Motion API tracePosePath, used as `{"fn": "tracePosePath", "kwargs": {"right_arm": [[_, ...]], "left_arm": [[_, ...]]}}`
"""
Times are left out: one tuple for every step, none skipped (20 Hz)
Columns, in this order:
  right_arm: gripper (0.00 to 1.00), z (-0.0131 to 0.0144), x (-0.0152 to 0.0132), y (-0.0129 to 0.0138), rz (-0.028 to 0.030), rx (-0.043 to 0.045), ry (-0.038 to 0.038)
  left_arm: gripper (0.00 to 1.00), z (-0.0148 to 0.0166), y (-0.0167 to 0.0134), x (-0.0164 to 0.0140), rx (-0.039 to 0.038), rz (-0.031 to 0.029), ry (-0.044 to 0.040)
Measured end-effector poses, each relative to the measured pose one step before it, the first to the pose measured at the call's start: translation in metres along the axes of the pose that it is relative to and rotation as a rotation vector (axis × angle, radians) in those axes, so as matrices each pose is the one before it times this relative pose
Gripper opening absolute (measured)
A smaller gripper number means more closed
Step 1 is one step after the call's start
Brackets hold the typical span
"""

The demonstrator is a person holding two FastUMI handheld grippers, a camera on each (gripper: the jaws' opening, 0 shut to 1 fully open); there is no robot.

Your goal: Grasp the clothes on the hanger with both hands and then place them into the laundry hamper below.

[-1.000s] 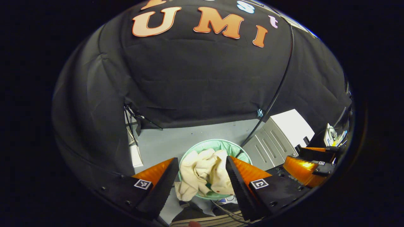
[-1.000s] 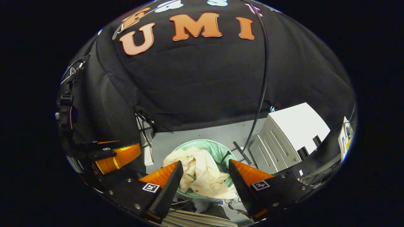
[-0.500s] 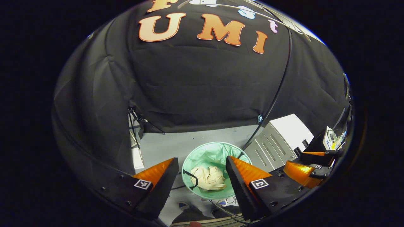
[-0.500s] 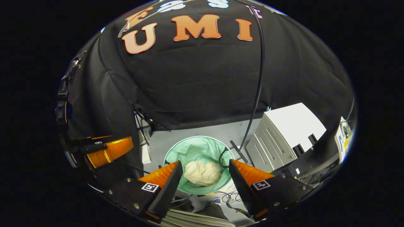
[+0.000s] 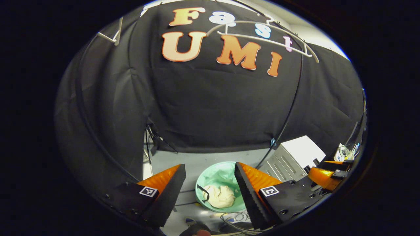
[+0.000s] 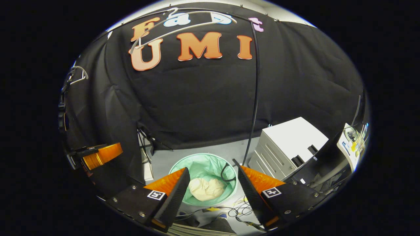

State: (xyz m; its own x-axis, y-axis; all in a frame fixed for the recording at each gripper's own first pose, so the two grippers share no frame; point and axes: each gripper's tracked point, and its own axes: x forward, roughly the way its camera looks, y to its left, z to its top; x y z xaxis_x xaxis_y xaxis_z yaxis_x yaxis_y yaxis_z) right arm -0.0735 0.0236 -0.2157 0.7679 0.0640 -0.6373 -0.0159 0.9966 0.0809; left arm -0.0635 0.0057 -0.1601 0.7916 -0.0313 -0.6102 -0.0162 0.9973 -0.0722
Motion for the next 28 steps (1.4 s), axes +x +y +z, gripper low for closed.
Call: {"fn": "tracePosePath", "kwargs": {"right_arm": [[0.92, 0.00986, -0.00666, -0.00135, -0.0045, -0.0056, -0.0299], [0.92, 0.01248, -0.00657, -0.0025, -0.00914, -0.00738, -0.03629], [0.92, 0.01307, -0.00667, -0.00305, -0.01133, -0.01012, -0.0414], [0.92, 0.01356, -0.00589, -0.00199, -0.00661, -0.01101, -0.03696], [0.92, 0.01024, -0.00569, 0.00028, -0.00312, -0.00748, -0.03108], [0.92, 0.01146, -0.00399, -0.00018, 0.00004, -0.00744, -0.03307], [0.92, 0.01102, -0.00418, -0.00048, 0.00015, -0.00873, -0.0345], [0.92, 0.01253, -0.00343, -0.00174, -0.00191, -0.00554, -0.03081], [0.92, 0.01336, -0.0036, 0.00038, 0.003, 0.00131, -0.03617], [0.92, 0.01488, -0.00317, -0.0005, 0.00225, 0.00369, -0.0398], [0.92, 0.01608, -0.00292, -0.00125, -0.00129, 0.00284, -0.04225], [0.92, 0.01795, -0.00374, -0.00116, -0.00384, 0.00196, -0.04491], [0.92, 0.01723, -0.00232, -0.00427, -0.00758, 0.0001, -0.04357], [0.92, 0.01377, -0.00489, -0.00506, -0.00568, -0.00622, -0.03842], [0.92, 0.0111, -0.0027, -0.00608, -0.01073, -0.01068, -0.03033], [0.92, 0.01034, -0.00109, -0.00603, -0.01065, -0.01604, -0.0243], [0.92, 0.00799, -0.00061, -0.00786, -0.01226, -0.01932, -0.01949], [0.92, 0.00773, 0.00001, -0.00712, -0.01164, -0.01771, -0.01978], [0.92, 0.00511, -0.00147, -0.00658, -0.00925, -0.01268, -0.00901], [0.92, 0.00423, 0.00123, -0.00623, -0.01002, -0.00659, -0.00944], [0.92, 0.0068, 0.00046, -0.0043, -0.0077, -0.00373, -0.01811], [0.92, 0.00925, -0.00117, -0.00529, -0.00702, 0.00305, -0.02054], [0.92, 0.00849, 0.00035, -0.00254, 0.0014, 0.0132, -0.01827], [0.92, 0.00567, -0.00041, -0.00177, 0.00403, 0.01947, -0.01181], [0.99, 0.00653, -0.00014, -0.00206, 0.00449, 0.02088, -0.01597], [0.92, 0.00614, -0.00074, -0.00183, 0.00289, 0.01797, -0.01905], [0.92, 0.00573, 0.00004, -0.00188, 0.00203, 0.01086, -0.01779], [0.92, 0.00231, 0.00204, -0.00218, -0.00426, 0.00304, -0.01058]], "left_arm": [[0.98, 0.01634, 0.0041, -0.00875, 0.00697, 0.00808, -0.04964], [0.98, 0.01509, 0.00378, -0.00743, 0.0025, 0.00948, -0.04892], [0.98, 0.01292, 0.0033, -0.00674, -0.00331, 0.01075, -0.03783], [0.94, 0.0149, 0.00307, -0.00676, -0.00987, 0.00285, -0.04059], [0.94, 0.01449, 0.00406, -0.0064, -0.00757, 0.00615, -0.03689], [0.97, 0.00982, 0.00293, -0.00341, -0.01041, 0.00203, -0.03619], [1.0, 0.01288, 0.00254, -0.00324, -0.00972, 0.00447, -0.03963], [1.0, 0.01363, 0.00452, -0.00199, 0.00131, 0.00721, -0.02528], [1.0, 0.01371, 0.00456, -0.00343, 0.00489, 0.00913, -0.03028], [0.97, 0.0155, 0.00352, -0.00023, 0.00376, 0.00621, -0.03774], [1.0, 0.0127, 0.00188, -0.00032, 0.00282, 0.00043, -0.03832], [0.94, 0.01001, -0.00353, -0.00192, 0.00324, 0.00099, -0.03619], [0.94, 0.01134, -0.00252, -0.00282, 0.00495, 0.00087, -0.02944], [0.94, 0.00876, -0.00128, -0.00116, 0.00347, 0.00584, -0.02307], [0.94, 0.00845, -0.00024, 0.00027, -0.00029, 0.00376, -0.02066], [0.94, 0.00805, -0.00196, 0.00121, -0.00275, -0.0037, -0.02138], [0.94, 0.0064, -0.00341, 0.00103, 0.00113, -0.00862, -0.02034], [0.95, 0.00846, -0.00199, -0.0001, 0.00641, -0.0035, -0.02112], [0.96, 0.00804, 0.00078, 0.0008, 0.00968, 0.00187, -0.01923], [0.97, 0.00655, -0.00025, -0.00051, 0.00537, -0.00374, -0.01727], [0.98, 0.0034, -0.00111, -0.00102, 0.00143, -0.00487, -0.01681], [0.99, 0.00282, 0.00063, -0.00231, -0.00086, -0.00033, -0.01454], [1.0, 0.00229, -0.00025, -0.0012, -0.00127, -0.00232, -0.01072], [1.0, 0.00637, -0.00125, -0.00142, -0.00164, 0.00101, -0.01046], [0.97, 0.00644, -0.00026, -0.00067, -0.0034, 0.00284, -0.01383], [0.94, 0.00542, 0.00045, 0.00073, -0.00524, 0.00575, -0.01744], [0.94, 0.00508, 0.00083, 0.0043, -0.00498, 0.00153, -0.01573], [0.94, 0.0001, -0.00294, 0.00458, -0.00179, -0.00559, -0.00748]]}}
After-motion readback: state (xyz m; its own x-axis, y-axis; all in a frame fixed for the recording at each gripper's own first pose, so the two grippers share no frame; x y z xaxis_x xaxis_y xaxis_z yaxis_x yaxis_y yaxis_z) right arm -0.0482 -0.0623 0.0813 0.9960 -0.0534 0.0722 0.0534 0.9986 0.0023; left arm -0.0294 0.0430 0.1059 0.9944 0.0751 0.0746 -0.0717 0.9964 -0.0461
